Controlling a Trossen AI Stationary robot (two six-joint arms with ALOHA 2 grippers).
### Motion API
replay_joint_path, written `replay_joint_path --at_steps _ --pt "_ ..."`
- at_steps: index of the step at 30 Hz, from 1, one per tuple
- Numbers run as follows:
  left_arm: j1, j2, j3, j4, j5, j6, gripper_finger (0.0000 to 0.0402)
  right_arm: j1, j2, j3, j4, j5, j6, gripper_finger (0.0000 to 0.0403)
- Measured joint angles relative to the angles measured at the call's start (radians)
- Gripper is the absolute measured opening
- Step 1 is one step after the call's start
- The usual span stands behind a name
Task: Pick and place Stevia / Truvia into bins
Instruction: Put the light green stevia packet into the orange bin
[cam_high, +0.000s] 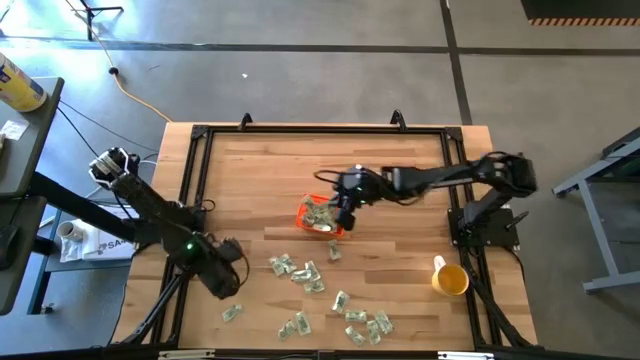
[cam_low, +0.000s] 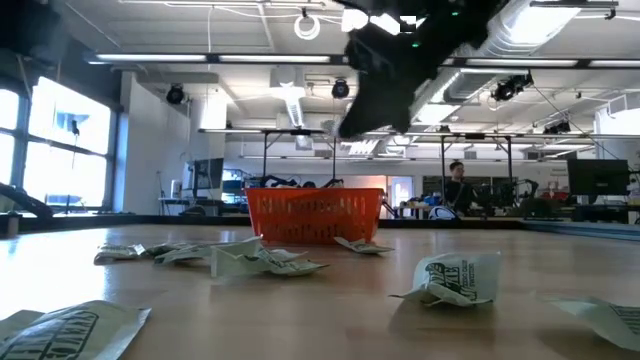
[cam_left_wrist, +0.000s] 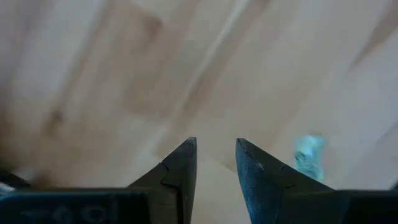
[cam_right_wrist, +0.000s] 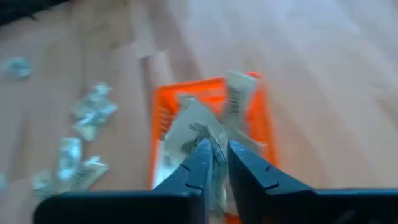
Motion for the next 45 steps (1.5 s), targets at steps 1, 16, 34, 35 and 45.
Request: replay_joint_path --at_steps 1,16,34,35,45 --pt "-0.021 0.000 -0.010 0.021 0.010 -0.042 0.0145 -0.005 0.032 0.029 -0.010 -0.045 -0.001 0.0047" --pt "-0.128 0.082 -0.023 0.235 0.003 -0.347 0.0247 0.046 0.147 0.197 -0.329 -0.012 -0.134 0.0233" --pt "-0.220 0.336 -0.013 0.405 0.028 -0.256 0.0262 0.110 0.102 0.197 -0.606 0.293 -0.135 0.0264" --pt "-0.220 0.344 -0.012 0.383 0.020 -0.255 0.0247 0.108 0.103 0.197 -0.606 0.302 -0.131 0.0264" --pt "-0.131 0.390 -0.005 0.261 -0.015 0.011 0.0041 0.096 0.102 0.197 -0.653 0.464 -0.092 0.0264"
